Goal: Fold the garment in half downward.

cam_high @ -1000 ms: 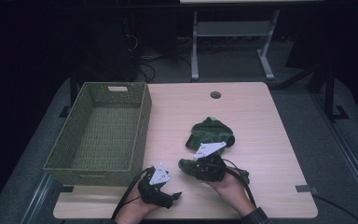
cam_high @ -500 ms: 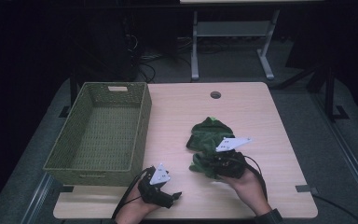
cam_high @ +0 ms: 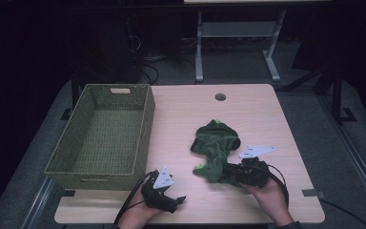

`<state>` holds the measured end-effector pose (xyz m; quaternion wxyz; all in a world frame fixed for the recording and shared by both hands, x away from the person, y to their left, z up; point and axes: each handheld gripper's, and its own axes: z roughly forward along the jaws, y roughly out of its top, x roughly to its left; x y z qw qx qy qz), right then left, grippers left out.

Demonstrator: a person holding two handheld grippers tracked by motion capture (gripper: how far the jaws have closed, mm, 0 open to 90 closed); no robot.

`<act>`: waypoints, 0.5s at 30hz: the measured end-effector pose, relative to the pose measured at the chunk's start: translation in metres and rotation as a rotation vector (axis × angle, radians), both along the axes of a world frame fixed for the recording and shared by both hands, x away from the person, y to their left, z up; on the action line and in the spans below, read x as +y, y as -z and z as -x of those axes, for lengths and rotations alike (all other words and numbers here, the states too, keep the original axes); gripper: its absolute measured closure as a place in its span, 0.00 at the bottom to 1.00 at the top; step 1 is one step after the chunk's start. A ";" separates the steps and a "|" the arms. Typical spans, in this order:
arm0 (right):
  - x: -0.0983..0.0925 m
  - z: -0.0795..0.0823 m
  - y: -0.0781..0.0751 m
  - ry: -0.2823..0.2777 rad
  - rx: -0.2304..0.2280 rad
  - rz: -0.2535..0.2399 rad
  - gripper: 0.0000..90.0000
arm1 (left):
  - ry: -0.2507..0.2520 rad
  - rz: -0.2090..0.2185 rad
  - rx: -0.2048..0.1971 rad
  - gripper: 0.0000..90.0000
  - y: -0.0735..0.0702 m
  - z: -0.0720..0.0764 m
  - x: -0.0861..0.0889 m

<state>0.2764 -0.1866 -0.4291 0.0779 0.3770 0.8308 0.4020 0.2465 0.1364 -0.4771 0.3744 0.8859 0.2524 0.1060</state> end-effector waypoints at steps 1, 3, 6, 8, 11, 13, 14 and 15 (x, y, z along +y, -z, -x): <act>-0.004 0.001 -0.002 0.010 -0.001 0.001 0.85 | 0.000 0.000 0.000 0.14 0.000 0.000 0.000; -0.010 0.003 -0.007 0.025 -0.012 -0.014 0.85 | 0.000 0.000 0.000 0.14 0.000 0.000 0.000; -0.016 0.004 -0.017 0.034 -0.033 -0.029 0.95 | -0.005 0.006 0.001 0.14 0.000 0.000 0.000; -0.014 0.005 -0.023 0.022 -0.049 -0.042 1.00 | -0.001 -0.001 -0.006 0.14 0.000 0.000 0.000; -0.005 0.002 -0.028 -0.006 -0.068 -0.034 1.00 | -0.004 0.005 0.001 0.14 0.000 0.000 0.000; 0.001 -0.004 -0.028 -0.013 -0.071 -0.038 1.00 | -0.002 0.001 -0.003 0.14 0.000 0.000 0.000; 0.005 -0.007 -0.028 -0.011 -0.068 -0.041 1.00 | 0.000 -0.001 -0.004 0.14 0.000 0.000 0.000; 0.007 -0.010 -0.027 -0.015 -0.067 -0.040 1.00 | -0.001 -0.001 -0.003 0.14 0.000 0.000 0.000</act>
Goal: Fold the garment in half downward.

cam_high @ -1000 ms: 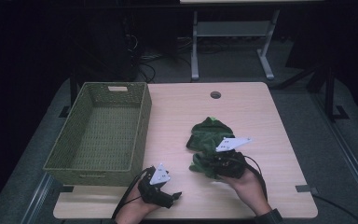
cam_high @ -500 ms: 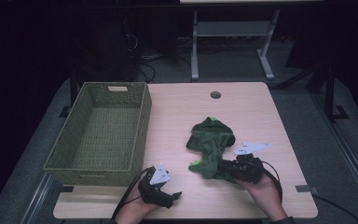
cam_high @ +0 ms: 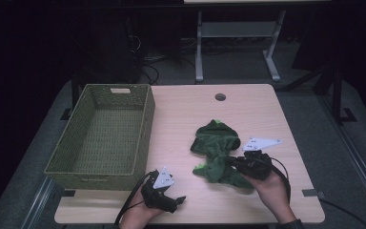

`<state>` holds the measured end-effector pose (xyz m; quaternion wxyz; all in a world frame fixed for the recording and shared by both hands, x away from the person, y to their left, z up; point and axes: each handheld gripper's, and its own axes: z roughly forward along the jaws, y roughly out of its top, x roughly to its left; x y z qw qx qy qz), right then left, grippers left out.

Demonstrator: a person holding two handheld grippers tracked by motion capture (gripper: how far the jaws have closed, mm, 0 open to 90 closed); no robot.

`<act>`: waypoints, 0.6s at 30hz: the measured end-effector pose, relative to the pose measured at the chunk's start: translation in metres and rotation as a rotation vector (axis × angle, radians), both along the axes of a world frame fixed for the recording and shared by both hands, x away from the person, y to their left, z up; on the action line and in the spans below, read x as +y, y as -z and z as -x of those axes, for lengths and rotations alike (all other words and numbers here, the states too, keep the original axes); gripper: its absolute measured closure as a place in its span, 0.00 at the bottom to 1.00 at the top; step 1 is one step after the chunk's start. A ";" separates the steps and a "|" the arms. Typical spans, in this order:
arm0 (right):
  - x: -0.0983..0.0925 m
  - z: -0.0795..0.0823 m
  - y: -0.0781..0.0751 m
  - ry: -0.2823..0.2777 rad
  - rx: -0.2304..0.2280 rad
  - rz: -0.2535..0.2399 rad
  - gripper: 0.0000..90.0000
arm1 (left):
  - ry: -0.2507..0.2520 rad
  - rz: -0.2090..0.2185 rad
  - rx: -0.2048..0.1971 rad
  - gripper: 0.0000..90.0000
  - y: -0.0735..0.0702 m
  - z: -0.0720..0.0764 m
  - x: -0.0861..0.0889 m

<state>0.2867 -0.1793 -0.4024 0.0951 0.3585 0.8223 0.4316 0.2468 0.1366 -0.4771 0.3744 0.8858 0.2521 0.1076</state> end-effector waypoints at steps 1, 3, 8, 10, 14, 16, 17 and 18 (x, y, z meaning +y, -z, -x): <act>0.002 -0.002 0.001 -0.003 0.006 0.002 1.00 | -0.001 0.002 0.000 0.14 0.000 0.000 0.000; 0.006 -0.006 0.007 -0.001 0.023 0.030 1.00 | -0.003 0.005 0.002 0.14 0.000 0.000 0.000; 0.008 -0.017 0.033 0.015 0.104 0.087 1.00 | 0.000 0.001 0.003 0.14 0.000 0.000 0.000; 0.008 -0.020 0.040 0.013 0.131 0.100 1.00 | 0.000 0.001 0.003 0.14 0.000 0.000 0.000; 0.013 -0.024 0.051 -0.001 0.161 0.124 1.00 | 0.000 0.002 0.004 0.14 0.000 0.000 0.000; 0.015 -0.025 0.055 -0.003 0.163 0.130 1.00 | 0.000 0.002 0.003 0.14 0.000 0.000 0.000; 0.014 -0.025 0.055 -0.003 0.159 0.126 1.00 | 0.000 0.001 0.003 0.14 0.000 0.000 0.000; 0.013 -0.025 0.054 -0.002 0.154 0.126 0.99 | 0.000 0.001 0.003 0.14 0.000 0.000 0.000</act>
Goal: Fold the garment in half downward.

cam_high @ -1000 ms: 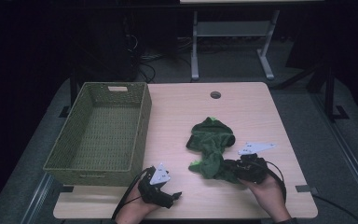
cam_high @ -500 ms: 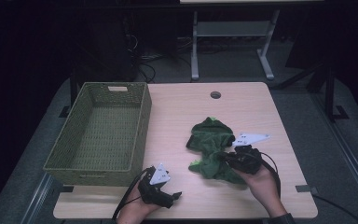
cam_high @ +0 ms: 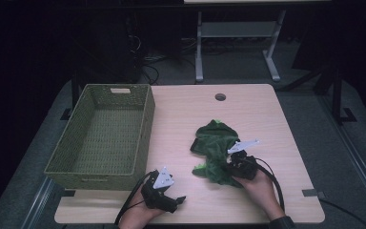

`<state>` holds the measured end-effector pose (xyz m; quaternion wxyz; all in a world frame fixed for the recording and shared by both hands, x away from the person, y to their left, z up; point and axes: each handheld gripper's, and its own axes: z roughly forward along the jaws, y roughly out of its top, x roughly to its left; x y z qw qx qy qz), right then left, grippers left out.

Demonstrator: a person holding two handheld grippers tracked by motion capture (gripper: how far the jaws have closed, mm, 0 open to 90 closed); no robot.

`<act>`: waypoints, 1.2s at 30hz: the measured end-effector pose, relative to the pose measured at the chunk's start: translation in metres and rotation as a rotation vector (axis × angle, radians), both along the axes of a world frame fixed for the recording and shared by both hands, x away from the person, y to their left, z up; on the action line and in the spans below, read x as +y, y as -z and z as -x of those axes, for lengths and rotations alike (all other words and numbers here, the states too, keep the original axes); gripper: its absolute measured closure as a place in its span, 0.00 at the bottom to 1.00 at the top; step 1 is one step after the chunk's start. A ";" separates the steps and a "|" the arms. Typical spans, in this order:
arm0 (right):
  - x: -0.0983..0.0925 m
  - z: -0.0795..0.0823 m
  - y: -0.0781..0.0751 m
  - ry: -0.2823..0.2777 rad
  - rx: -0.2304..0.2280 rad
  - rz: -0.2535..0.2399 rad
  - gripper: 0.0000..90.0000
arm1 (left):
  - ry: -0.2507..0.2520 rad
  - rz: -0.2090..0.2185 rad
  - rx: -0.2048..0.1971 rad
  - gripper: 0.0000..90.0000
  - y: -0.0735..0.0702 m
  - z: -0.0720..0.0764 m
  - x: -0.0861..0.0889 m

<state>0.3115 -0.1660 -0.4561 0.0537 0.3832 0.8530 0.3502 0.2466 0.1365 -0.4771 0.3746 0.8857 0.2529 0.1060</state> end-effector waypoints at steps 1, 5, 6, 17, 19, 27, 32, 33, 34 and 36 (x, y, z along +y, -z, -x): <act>-0.002 0.001 -0.002 0.000 -0.012 -0.006 0.98 | 0.000 0.000 0.000 0.14 0.000 0.000 0.000; -0.012 0.007 -0.016 0.018 -0.044 -0.052 0.92 | 0.000 0.000 0.000 0.14 0.000 0.000 0.000; -0.015 0.008 -0.019 0.021 -0.042 -0.061 0.91 | 0.001 -0.001 -0.002 0.14 0.000 0.000 0.000; -0.060 0.032 -0.033 0.044 -0.092 -0.042 0.63 | 0.000 0.000 0.000 0.14 0.000 0.000 0.000; -0.068 0.036 -0.033 0.057 -0.092 -0.046 0.59 | 0.000 0.001 0.000 0.14 0.000 0.000 0.000; -0.097 0.053 -0.022 0.090 -0.058 -0.055 0.49 | 0.000 0.000 0.000 0.14 0.000 0.000 0.000; -0.110 0.063 -0.016 0.085 -0.050 -0.053 0.48 | 0.001 0.001 0.000 0.14 0.000 0.000 0.000; -0.111 0.065 -0.015 0.088 -0.044 -0.056 0.48 | 0.001 0.001 0.000 0.14 0.000 0.000 0.000; -0.113 0.067 -0.014 0.086 -0.039 -0.058 0.48 | 0.000 0.001 0.000 0.14 0.000 0.000 0.000; -0.116 0.070 -0.009 0.074 -0.033 -0.059 0.48 | 0.002 0.000 0.000 0.14 0.000 0.000 0.000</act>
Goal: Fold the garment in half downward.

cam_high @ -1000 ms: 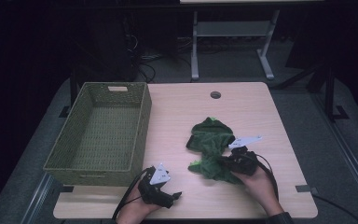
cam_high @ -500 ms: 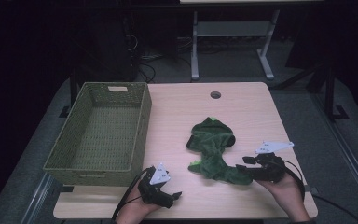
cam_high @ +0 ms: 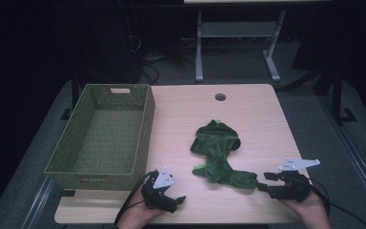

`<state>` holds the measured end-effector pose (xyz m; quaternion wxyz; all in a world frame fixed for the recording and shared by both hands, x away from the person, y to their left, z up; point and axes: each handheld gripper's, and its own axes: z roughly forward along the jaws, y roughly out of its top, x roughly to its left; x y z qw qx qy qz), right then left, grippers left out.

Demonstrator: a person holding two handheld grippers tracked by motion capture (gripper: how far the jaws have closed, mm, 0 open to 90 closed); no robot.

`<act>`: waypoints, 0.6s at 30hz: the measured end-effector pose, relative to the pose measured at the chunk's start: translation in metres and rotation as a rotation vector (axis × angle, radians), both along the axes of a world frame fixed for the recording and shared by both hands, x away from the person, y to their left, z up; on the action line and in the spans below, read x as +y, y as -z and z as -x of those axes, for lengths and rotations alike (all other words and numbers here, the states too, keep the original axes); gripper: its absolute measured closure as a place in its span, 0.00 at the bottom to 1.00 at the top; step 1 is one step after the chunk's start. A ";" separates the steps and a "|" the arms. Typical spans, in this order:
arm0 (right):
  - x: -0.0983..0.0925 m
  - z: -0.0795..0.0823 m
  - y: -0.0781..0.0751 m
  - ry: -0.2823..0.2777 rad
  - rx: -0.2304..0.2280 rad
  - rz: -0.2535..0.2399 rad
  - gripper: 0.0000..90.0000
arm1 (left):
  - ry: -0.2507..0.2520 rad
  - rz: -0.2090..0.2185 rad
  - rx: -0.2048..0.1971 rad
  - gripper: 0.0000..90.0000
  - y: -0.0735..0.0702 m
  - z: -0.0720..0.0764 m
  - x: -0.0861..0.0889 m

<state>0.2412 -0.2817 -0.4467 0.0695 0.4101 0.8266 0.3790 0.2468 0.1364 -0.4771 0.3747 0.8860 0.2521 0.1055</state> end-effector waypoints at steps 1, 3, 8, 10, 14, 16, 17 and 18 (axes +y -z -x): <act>-0.001 0.002 0.003 -0.003 0.014 -0.003 0.49 | 0.000 0.001 0.000 0.14 0.000 0.000 0.000; -0.001 0.005 0.006 -0.015 0.024 -0.007 0.51 | 0.000 0.001 0.000 0.14 0.000 0.000 0.000; 0.001 0.007 0.010 -0.043 0.040 -0.022 0.57 | 0.000 0.001 0.000 0.14 0.000 0.000 0.000; 0.002 0.006 0.011 -0.046 0.045 -0.025 0.59 | 0.000 0.001 0.000 0.14 0.000 0.000 0.000; 0.004 0.004 0.015 -0.050 0.060 -0.028 0.62 | 0.000 0.002 0.000 0.14 0.000 0.000 0.000; 0.005 0.002 0.017 -0.056 0.071 -0.036 0.65 | 0.001 0.001 0.000 0.14 0.000 0.000 0.000; 0.006 0.001 0.017 -0.057 0.072 -0.036 0.67 | 0.000 0.001 0.000 0.14 0.000 0.000 -0.001; 0.006 0.001 0.017 -0.060 0.070 -0.035 0.69 | 0.001 0.000 0.000 0.14 0.000 0.000 -0.001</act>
